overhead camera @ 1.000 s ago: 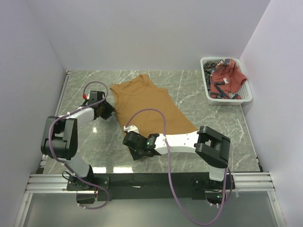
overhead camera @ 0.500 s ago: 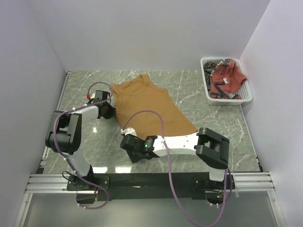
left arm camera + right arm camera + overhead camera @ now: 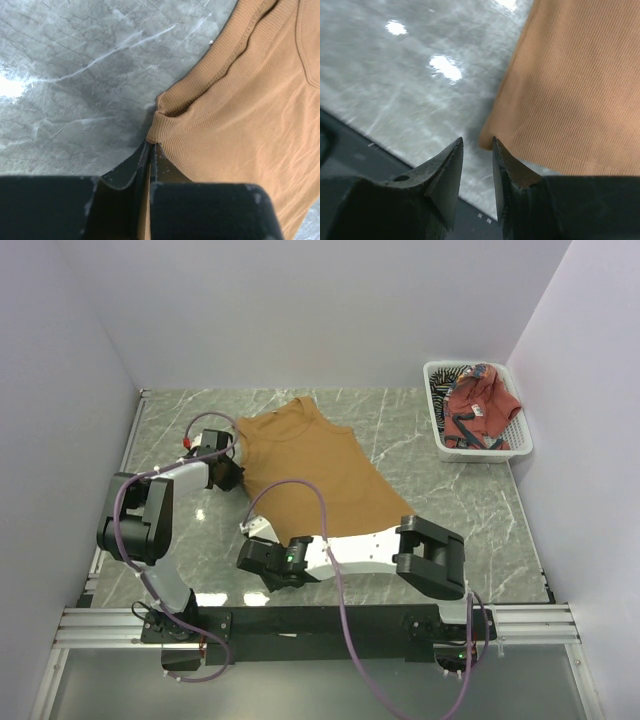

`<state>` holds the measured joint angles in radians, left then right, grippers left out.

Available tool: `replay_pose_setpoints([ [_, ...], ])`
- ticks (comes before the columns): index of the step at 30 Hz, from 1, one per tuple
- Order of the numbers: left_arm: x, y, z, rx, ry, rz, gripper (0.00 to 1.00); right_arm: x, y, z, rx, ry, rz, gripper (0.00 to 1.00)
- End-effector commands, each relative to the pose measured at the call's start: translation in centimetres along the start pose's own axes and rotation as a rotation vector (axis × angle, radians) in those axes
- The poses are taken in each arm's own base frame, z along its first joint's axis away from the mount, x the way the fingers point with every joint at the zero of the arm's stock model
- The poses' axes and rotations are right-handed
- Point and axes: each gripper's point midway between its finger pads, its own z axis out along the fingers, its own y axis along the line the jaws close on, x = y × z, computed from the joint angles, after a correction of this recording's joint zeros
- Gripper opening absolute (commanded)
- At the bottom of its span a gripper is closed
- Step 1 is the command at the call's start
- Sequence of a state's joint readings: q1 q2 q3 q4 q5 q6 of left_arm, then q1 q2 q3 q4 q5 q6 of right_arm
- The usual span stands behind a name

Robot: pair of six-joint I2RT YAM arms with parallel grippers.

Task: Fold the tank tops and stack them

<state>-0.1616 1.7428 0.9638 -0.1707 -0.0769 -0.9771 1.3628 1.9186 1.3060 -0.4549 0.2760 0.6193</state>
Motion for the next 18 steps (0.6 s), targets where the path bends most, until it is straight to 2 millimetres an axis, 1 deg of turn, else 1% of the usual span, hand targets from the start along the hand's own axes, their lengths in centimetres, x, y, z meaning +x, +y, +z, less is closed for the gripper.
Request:
replay_pose_setpoints([
  [1, -1.0, -0.8, 0.0, 0.007, -0.030, 0.024, 0.06, -0.5, -0.4, 0.8, 0.051, -0.016, -0.010, 0.37],
  [4, -1.0, -0.9, 0.0, 0.007, -0.030, 0.026, 0.06, -0.1, -0.3, 1.6, 0.052, -0.007, -0.009, 0.36],
  [6, -1.0, -0.8, 0.0, 0.005, -0.031, 0.026, 0.06, 0.5, -0.4, 2.3, 0.062, 0.011, -0.011, 0.34],
  [8, -1.0, -0.6, 0.0, -0.004, -0.032, 0.026, 0.05, 0.6, -0.3, 2.5, 0.057, 0.014, -0.011, 0.28],
  [9, -1.1, -0.5, 0.0, -0.012, -0.038, 0.025, 0.04, 0.7, 0.0, 2.5, 0.048, 0.018, -0.011, 0.19],
  [10, -1.2, -0.4, 0.0, -0.018, -0.044, 0.024, 0.01, 0.6, 0.1, 2.3, 0.040, 0.016, -0.012, 0.12],
  [11, -1.2, 0.1, -0.1, -0.038, -0.046, 0.021, 0.01, 0.2, 0.3, 2.0, 0.028, 0.005, -0.007, 0.07],
  [12, -1.3, 0.2, -0.3, -0.047, -0.054, 0.012, 0.01, 0.2, 0.6, 1.7, 0.010, 0.011, -0.014, 0.00],
  [13, -1.8, 0.4, -0.5, -0.062, -0.077, 0.009, 0.01, 0.0, 1.0, 1.3, -0.005, 0.008, -0.018, 0.00],
  [14, -2.0, 0.7, -0.7, -0.077, -0.087, 0.005, 0.01, -0.7, 1.3, 0.6, -0.028, -0.007, -0.016, 0.00],
  [15, -2.1, 1.1, -0.9, -0.102, -0.090, -0.001, 0.01, -0.9, 1.8, 0.2, -0.050, -0.010, -0.021, 0.00],
  [18, -3.1, 1.5, -1.9, -0.146, -0.129, -0.011, 0.01, -1.7, 3.2, -1.4, -0.137, -0.017, -0.024, 0.00],
])
